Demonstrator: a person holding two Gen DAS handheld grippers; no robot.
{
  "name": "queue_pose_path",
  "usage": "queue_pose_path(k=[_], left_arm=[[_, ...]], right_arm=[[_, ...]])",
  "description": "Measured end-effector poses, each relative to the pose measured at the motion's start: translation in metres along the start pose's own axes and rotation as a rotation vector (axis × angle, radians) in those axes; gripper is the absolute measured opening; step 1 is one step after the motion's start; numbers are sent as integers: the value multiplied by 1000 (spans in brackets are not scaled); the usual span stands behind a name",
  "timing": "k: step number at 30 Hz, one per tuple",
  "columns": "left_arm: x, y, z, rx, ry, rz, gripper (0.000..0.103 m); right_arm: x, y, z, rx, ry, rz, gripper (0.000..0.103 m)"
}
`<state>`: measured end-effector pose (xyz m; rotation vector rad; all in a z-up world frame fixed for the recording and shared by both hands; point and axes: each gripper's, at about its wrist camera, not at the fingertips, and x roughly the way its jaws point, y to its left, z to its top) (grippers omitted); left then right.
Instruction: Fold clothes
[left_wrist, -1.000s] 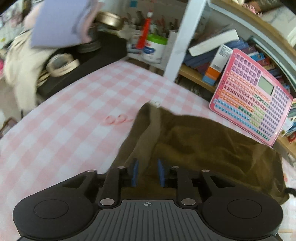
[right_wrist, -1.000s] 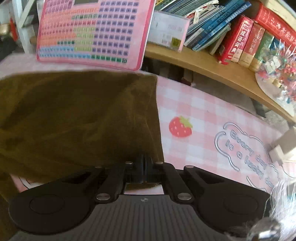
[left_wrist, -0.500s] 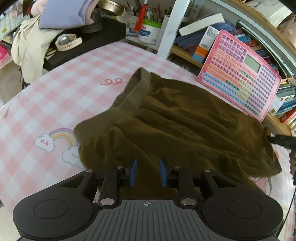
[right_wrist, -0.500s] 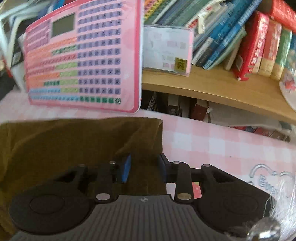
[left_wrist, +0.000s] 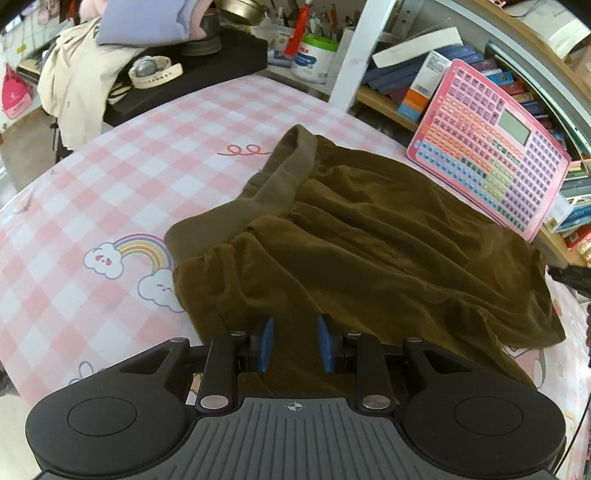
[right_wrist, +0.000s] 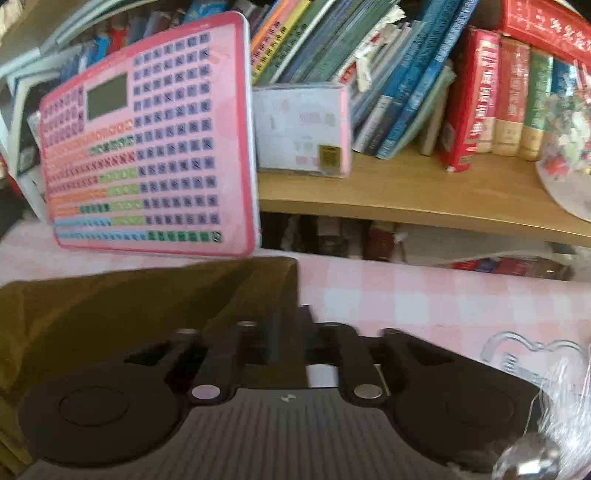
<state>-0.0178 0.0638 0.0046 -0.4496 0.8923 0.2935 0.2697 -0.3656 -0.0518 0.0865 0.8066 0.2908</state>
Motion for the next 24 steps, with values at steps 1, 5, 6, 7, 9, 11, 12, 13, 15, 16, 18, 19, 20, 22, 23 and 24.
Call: queue_pose_path(k=[1, 5, 6, 7, 9, 11, 12, 13, 15, 16, 18, 19, 20, 22, 23, 24], left_arm=[[0, -1, 0, 3, 3, -1, 27], [-3, -3, -1, 10, 11, -10, 27], [-3, -2, -2, 7, 15, -13, 27], [-3, 0, -4, 1, 19, -11, 27], [-3, 3, -7, -13, 27, -4, 27], [-3, 7, -9, -30, 33, 6, 27], [-2, 9, -11, -38, 36, 10, 27], [-2, 9, -11, -41, 37, 10, 27], [-2, 8, -11, -39, 37, 8, 27], [-1, 7, -11, -36, 37, 5, 27], [0, 3, -11, -29, 39, -4, 27], [1, 1, -12, -25, 40, -9, 27], [1, -1, -12, -20, 42, -14, 27], [2, -4, -13, -15, 47, -18, 27], [3, -5, -13, -13, 49, -20, 27], [4, -6, -12, -12, 50, -20, 27]], right_arm=[[3, 1, 1, 14, 2, 27, 36], [19, 8, 6, 32, 17, 51, 37], [22, 8, 7, 34, 17, 56, 36], [25, 9, 8, 35, 17, 60, 36], [27, 9, 9, 39, 13, 74, 36], [23, 7, 10, 51, 0, 108, 36], [19, 5, 10, 69, -7, 143, 36], [17, 2, 10, 88, -3, 172, 35], [16, -4, 8, 119, 26, 221, 34], [16, -6, 6, 130, 44, 234, 32], [17, -11, 3, 146, 70, 243, 30], [16, -13, 1, 152, 78, 240, 27], [15, -15, 0, 153, 85, 234, 24], [12, -15, -2, 144, 81, 224, 7], [9, -15, -1, 138, 70, 223, 5], [6, -15, 0, 132, 59, 222, 5]])
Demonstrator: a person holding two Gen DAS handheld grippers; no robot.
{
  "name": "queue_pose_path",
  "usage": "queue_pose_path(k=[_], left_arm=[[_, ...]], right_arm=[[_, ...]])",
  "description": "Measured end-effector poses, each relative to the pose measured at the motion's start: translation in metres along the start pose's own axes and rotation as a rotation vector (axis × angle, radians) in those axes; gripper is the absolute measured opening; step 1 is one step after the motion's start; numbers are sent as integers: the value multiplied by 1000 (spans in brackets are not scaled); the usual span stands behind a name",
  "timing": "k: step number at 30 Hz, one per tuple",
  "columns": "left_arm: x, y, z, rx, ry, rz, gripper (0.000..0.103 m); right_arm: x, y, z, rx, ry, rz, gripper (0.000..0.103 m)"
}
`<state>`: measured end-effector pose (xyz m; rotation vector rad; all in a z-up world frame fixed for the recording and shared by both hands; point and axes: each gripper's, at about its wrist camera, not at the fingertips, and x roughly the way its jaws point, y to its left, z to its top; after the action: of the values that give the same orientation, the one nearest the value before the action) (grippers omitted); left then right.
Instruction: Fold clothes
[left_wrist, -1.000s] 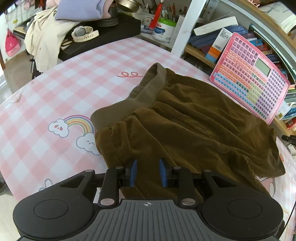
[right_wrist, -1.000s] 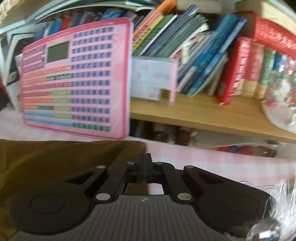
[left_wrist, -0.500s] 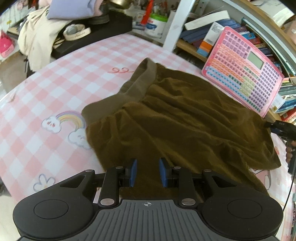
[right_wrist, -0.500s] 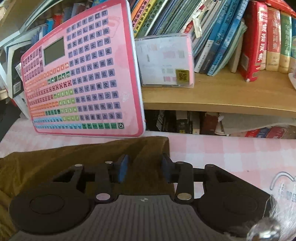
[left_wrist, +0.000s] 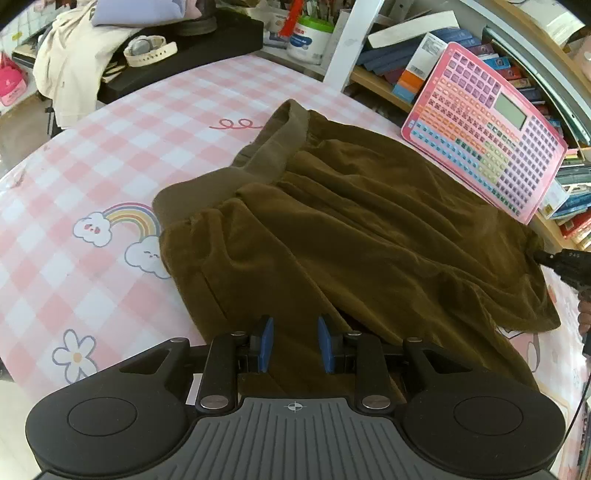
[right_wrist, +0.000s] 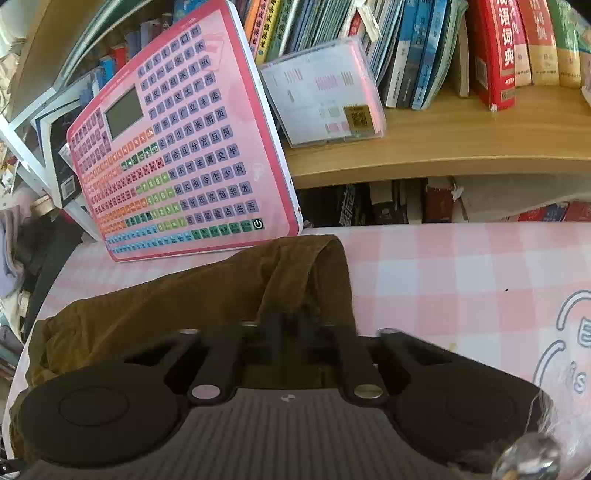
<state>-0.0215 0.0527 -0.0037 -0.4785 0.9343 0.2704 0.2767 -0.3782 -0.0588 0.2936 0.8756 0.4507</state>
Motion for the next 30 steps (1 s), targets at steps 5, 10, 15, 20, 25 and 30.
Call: queue_pose_path(k=[5, 10, 15, 20, 25, 30], left_arm=[[-2, -1, 2, 2, -10, -1, 27], [-4, -3, 2, 10, -12, -9, 27], [-7, -1, 2, -2, -26, -12, 27], [-4, 0, 2, -14, -31, -13, 27], [-12, 4, 8, 0, -60, -12, 27], [-19, 28, 17, -65, -105, 3, 43]], right_arm=[[-21, 20, 8, -74, -130, -124, 4], [6, 25, 2, -149, 22, -310, 21], [-28, 30, -9, -150, -55, -314, 25], [-44, 43, -49, -241, 22, -215, 15], [-44, 25, -53, -205, 51, -310, 16], [-75, 48, -63, -184, -14, -284, 16]])
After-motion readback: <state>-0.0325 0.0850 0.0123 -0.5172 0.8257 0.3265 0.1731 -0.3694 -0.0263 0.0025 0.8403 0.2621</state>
